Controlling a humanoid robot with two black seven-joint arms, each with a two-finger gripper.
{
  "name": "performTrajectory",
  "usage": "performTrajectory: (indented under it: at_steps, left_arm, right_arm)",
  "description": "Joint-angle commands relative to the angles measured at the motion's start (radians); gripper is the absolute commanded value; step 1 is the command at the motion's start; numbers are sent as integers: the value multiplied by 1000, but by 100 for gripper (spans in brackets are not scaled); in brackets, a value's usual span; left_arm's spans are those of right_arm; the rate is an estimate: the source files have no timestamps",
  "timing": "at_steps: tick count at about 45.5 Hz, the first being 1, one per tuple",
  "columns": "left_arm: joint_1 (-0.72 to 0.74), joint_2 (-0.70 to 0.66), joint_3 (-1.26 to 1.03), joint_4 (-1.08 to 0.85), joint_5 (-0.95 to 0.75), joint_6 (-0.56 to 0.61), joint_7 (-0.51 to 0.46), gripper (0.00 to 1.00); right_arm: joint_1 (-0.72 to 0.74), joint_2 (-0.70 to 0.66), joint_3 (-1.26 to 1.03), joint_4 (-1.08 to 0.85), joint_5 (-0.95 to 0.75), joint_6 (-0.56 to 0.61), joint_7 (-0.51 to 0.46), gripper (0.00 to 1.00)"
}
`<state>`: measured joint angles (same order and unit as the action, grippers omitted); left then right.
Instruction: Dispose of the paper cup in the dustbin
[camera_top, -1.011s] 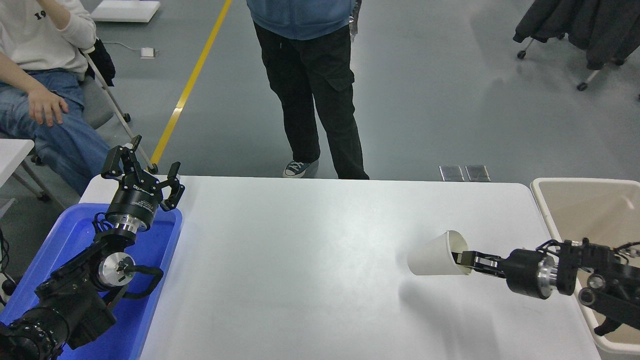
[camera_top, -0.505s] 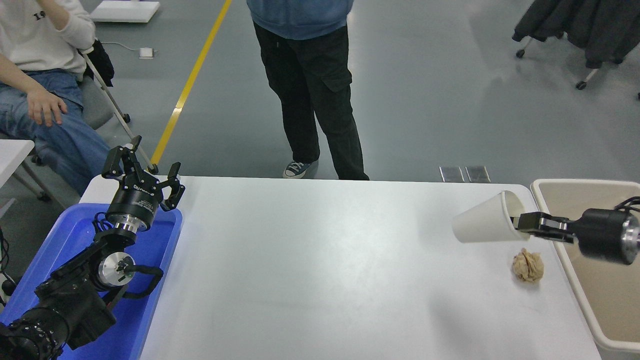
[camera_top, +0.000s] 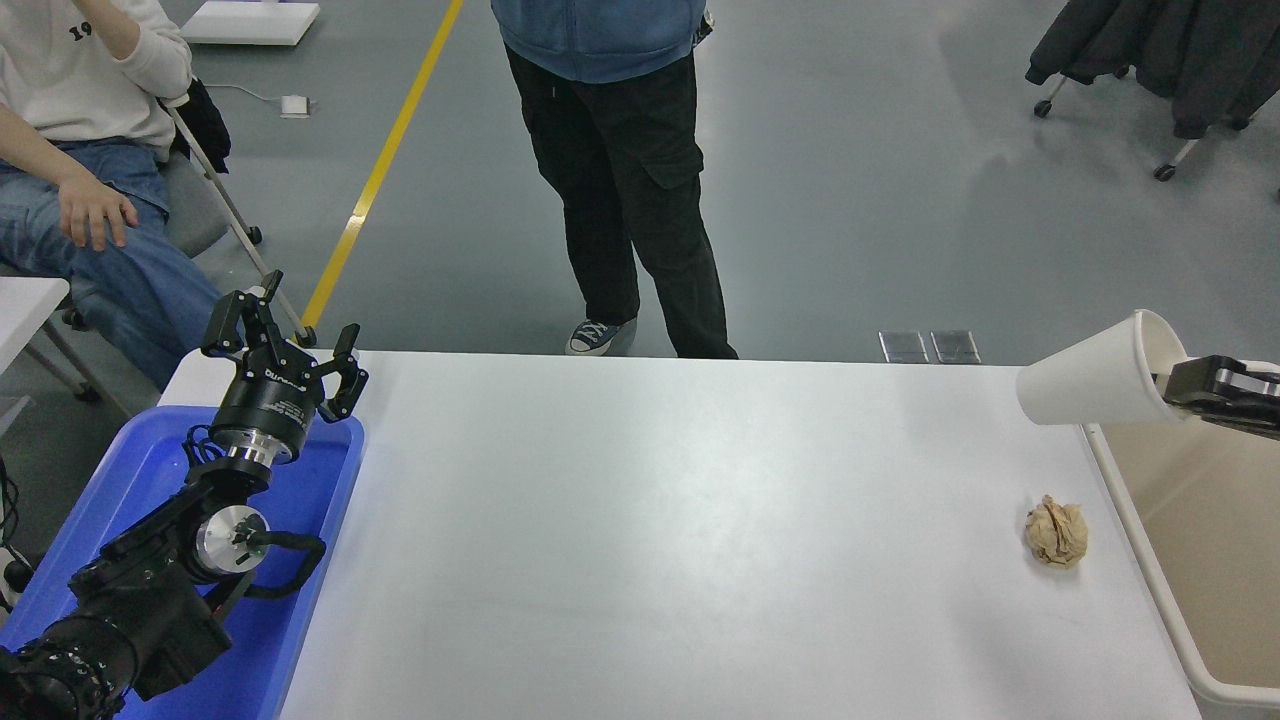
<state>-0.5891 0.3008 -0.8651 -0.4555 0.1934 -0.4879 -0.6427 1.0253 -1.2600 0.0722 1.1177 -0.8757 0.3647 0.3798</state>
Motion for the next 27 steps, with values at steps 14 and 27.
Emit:
performTrajectory:
  at_steps: [14, 27]
  left_arm:
    - [-1, 0, 0, 0, 0, 0, 0, 100]
    - [-1, 0, 0, 0, 0, 0, 0, 100]
  right_arm:
    - [-192, 320, -15, -788, 383, 11, 4, 0]
    - [-347, 573, 6, -1154, 638, -4, -47, 0]
